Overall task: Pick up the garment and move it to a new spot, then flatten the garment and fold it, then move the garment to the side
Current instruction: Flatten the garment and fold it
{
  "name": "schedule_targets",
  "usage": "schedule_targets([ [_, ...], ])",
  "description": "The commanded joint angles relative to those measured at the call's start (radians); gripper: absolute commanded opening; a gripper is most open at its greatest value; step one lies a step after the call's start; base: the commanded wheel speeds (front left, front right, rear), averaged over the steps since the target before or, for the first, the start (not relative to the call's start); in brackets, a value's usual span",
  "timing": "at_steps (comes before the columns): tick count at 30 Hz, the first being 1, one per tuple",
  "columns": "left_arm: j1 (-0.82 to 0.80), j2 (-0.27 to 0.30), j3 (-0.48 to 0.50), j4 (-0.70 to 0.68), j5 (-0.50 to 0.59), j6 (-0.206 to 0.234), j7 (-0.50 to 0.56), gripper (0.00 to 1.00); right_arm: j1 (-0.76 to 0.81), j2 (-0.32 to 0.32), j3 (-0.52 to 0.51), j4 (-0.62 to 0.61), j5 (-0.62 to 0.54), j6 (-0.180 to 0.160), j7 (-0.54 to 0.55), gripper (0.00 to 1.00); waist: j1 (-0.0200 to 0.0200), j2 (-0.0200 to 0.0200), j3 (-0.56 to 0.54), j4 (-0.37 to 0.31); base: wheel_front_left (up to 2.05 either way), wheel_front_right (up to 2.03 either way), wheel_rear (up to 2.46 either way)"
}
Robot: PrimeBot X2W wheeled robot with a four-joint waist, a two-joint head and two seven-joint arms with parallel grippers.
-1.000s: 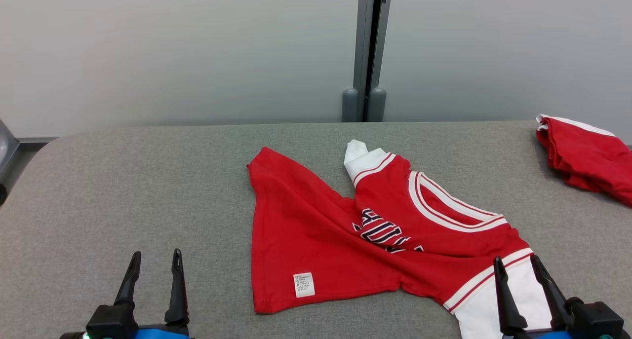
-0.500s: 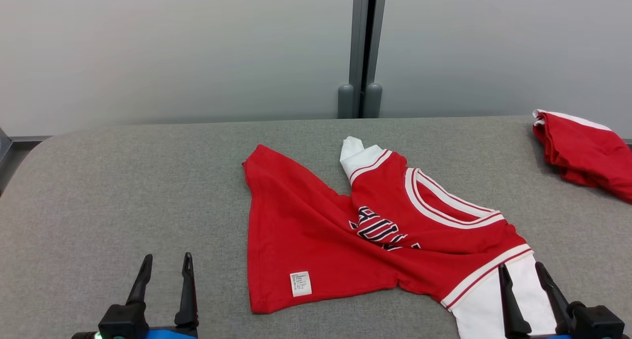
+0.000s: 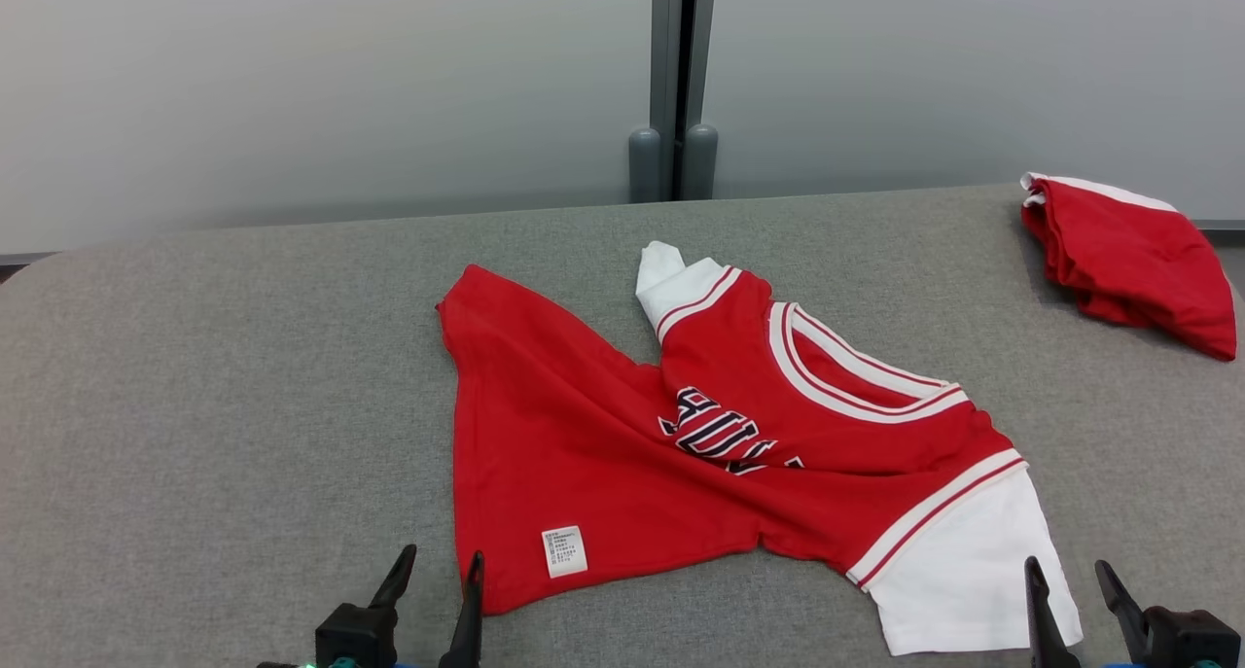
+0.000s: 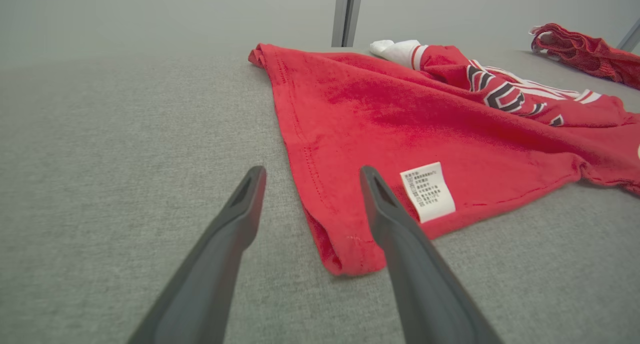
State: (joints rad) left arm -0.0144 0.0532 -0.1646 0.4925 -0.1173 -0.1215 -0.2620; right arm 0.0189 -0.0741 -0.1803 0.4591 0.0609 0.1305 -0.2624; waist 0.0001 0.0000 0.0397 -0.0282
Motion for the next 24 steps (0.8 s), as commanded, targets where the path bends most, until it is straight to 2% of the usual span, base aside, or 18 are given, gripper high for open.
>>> schedule_targets([
  [1, -0.025, -0.002, -0.019, 0.034, -0.012, -0.004, -0.004, 1.0, -0.019, -0.008, -0.01, 0.028, 0.003, 0.001, -0.003, 1.0, -0.0001, 0.0, 0.008, -0.004, 0.0, 0.0, 0.0],
  [18, -0.099, -0.003, -0.147, 0.196, -0.084, -0.011, -0.004, 1.0, -0.095, -0.009, -0.01, 0.215, 0.063, 0.0, -0.003, 1.0, -0.0001, 0.0, 0.052, -0.019, 0.0, 0.0, 0.0],
  [24, -0.101, -0.003, -0.157, 0.214, -0.113, -0.003, -0.004, 1.0, -0.114, -0.014, 0.002, 0.248, 0.075, 0.001, -0.003, 1.0, -0.0001, 0.0, 0.05, -0.02, 0.0, 0.0, 0.0],
])
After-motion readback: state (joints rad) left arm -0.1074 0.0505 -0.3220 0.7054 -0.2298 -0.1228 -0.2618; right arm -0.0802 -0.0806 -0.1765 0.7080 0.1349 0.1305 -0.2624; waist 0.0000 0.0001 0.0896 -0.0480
